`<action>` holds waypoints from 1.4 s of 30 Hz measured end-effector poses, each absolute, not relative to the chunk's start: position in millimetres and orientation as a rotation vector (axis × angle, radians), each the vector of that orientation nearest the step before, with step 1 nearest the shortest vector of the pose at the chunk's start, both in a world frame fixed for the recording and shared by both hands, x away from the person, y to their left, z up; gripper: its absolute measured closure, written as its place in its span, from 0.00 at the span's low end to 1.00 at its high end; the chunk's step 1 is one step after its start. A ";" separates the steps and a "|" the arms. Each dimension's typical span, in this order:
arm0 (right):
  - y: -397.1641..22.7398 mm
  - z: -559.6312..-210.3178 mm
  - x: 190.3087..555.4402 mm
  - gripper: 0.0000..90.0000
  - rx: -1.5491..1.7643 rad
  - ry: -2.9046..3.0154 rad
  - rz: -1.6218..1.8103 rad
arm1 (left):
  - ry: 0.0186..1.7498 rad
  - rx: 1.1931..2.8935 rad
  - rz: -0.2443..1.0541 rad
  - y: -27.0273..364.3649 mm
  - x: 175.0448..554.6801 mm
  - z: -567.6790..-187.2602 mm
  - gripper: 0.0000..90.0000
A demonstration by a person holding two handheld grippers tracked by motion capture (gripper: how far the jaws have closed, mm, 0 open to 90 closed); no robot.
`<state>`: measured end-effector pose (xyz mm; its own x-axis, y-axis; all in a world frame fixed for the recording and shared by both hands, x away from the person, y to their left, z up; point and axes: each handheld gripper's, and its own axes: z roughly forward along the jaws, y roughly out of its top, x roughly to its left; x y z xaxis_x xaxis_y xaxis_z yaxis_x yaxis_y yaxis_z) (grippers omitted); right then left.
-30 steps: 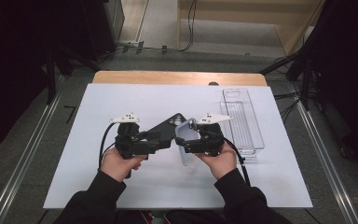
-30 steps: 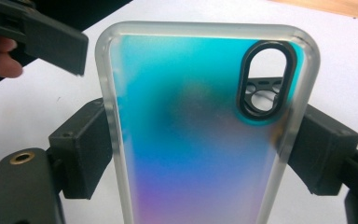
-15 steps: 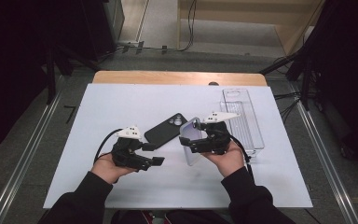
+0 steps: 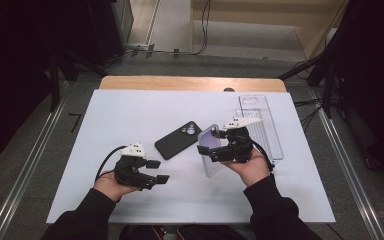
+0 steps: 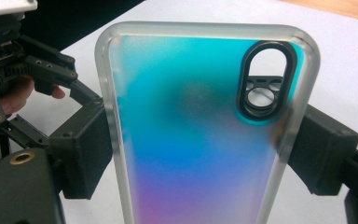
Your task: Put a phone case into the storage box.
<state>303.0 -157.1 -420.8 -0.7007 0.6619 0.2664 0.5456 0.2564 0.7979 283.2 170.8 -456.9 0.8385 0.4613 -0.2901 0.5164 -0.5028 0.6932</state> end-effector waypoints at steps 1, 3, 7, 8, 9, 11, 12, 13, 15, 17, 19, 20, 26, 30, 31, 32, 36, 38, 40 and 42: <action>-158.3 -419.6 303.0 0.17 1.157 2.387 1.439 | 0.720 2.171 -0.084 172.2 282.0 -456.9 0.36; -160.6 -417.1 303.2 0.17 1.157 2.379 1.444 | 0.731 2.162 -0.075 176.0 280.1 -456.0 0.36; -166.5 -411.8 303.5 0.17 1.172 2.358 1.452 | 0.755 2.136 -0.078 181.4 278.7 -455.3 0.36; -167.7 -410.6 303.6 0.17 1.173 2.354 1.449 | 0.757 2.134 -0.081 182.5 278.4 -455.4 0.36; -169.3 -409.2 303.8 0.17 1.174 2.347 1.452 | 0.760 2.135 -0.081 183.3 278.1 -455.7 0.36; -172.5 -406.0 304.1 0.17 1.189 2.330 1.456 | 0.768 2.141 -0.084 184.4 277.1 -456.3 0.36; -174.7 -404.1 304.5 0.17 1.193 2.320 1.456 | 0.770 2.139 -0.084 184.7 276.9 -456.6 0.36; -176.1 -402.9 304.7 0.17 1.198 2.314 1.448 | 0.773 2.139 -0.084 185.1 276.6 -456.7 0.36; -180.2 -399.7 305.5 0.17 1.212 2.293 1.449 | 0.780 2.134 -0.086 186.0 276.2 -456.7 0.36; -184.6 -397.2 306.6 0.17 1.225 2.277 1.449 | 0.782 2.126 -0.083 187.4 276.0 -456.5 0.36; -189.2 -394.8 308.0 0.17 1.236 2.260 1.460 | 0.788 2.115 -0.084 188.7 275.5 -456.2 0.36; -191.5 -393.6 308.8 0.17 1.236 2.252 1.462 | 0.790 2.114 -0.085 189.2 275.5 -456.2 0.36; -204.3 -387.9 311.9 0.17 1.273 2.204 1.455 | 0.818 2.111 -0.081 192.7 274.9 -456.7 0.35; -213.6 -384.5 314.0 0.17 1.296 2.169 1.446 | 0.825 2.112 -0.082 193.6 274.5 -456.9 0.35; -215.1 -383.8 314.3 0.17 1.302 2.162 1.449 | 0.826 2.114 -0.082 193.9 274.5 -457.2 0.35; -217.2 -383.0 314.9 0.17 1.306 2.152 1.448 | 0.833 2.111 -0.085 194.1 274.3 -457.5 0.36; -225.9 -379.8 316.1 0.17 1.341 2.110 1.439 | 0.834 2.105 -0.084 195.9 274.5 -457.4 0.36; -230.4 -378.4 316.5 0.17 1.352 2.085 1.426 | 0.837 2.095 -0.088 196.3 274.4 -457.2 0.36; -234.4 -377.3 316.9 0.17 1.364 2.066 1.418 | 0.838 2.096 -0.086 196.8 274.6 -457.0 0.36; -239.1 -376.5 317.5 0.17 1.377 2.041 1.405 | 0.845 2.096 -0.089 196.8 274.9 -457.4 0.36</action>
<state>317.5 -239.1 -376.5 -0.4922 0.8330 0.2525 0.5334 0.0594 0.8438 274.9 196.8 -457.4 0.7691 0.5363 -0.3475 0.5971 -0.4091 0.6900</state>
